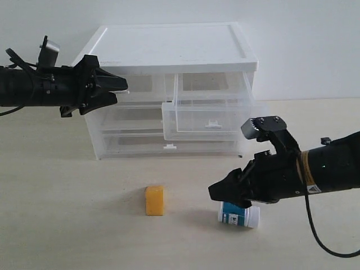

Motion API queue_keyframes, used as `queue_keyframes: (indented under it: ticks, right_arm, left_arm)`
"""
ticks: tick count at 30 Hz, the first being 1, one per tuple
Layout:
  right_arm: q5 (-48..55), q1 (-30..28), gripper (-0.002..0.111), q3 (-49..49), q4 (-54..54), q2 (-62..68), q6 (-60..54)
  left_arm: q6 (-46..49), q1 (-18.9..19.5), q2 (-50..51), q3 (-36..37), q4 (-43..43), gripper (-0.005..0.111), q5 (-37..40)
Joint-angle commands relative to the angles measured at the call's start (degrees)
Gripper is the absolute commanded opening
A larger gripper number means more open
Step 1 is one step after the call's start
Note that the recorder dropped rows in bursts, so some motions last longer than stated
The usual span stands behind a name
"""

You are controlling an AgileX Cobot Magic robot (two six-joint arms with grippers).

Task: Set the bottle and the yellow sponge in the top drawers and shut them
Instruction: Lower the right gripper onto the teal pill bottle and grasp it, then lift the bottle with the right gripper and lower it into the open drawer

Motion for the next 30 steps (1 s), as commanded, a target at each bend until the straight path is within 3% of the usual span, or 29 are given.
queue_keyframes:
  ticks: [1, 9, 23, 25, 28, 30]
  right_arm:
    - [5.52, -0.13, 0.057, -0.16, -4.33, -2.57, -1.62]
    - [9.91, -0.02, 0.057, -0.16, -4.97, 0.78, -6.87]
    - [7.52, -0.02, 0.056, -0.16, -3.45, 7.28, -9.80]
    - [7.52, -0.02, 0.040, -0.16, -3.71, 7.28, -8.32]
    - [6.54, -0.02, 0.003, -0.16, -5.94, 7.28, -6.71]
    - [3.26, -0.02, 0.000, -0.16, -9.21, 7.17, -4.24]
  left_arm:
    - [1.33, 0.14, 0.14, -1.19, -4.20, 0.051, -3.59]
    - [1.33, 0.14, 0.14, -1.19, -4.20, 0.051, -3.59]
    - [1.33, 0.14, 0.14, -1.19, -4.09, 0.051, -3.59]
    - [1.33, 0.14, 0.14, -1.19, -4.09, 0.051, -3.59]
    - [1.33, 0.14, 0.14, -1.19, -3.97, 0.051, -3.48]
    - [1.33, 0.14, 0.14, -1.19, -3.86, 0.051, -3.48]
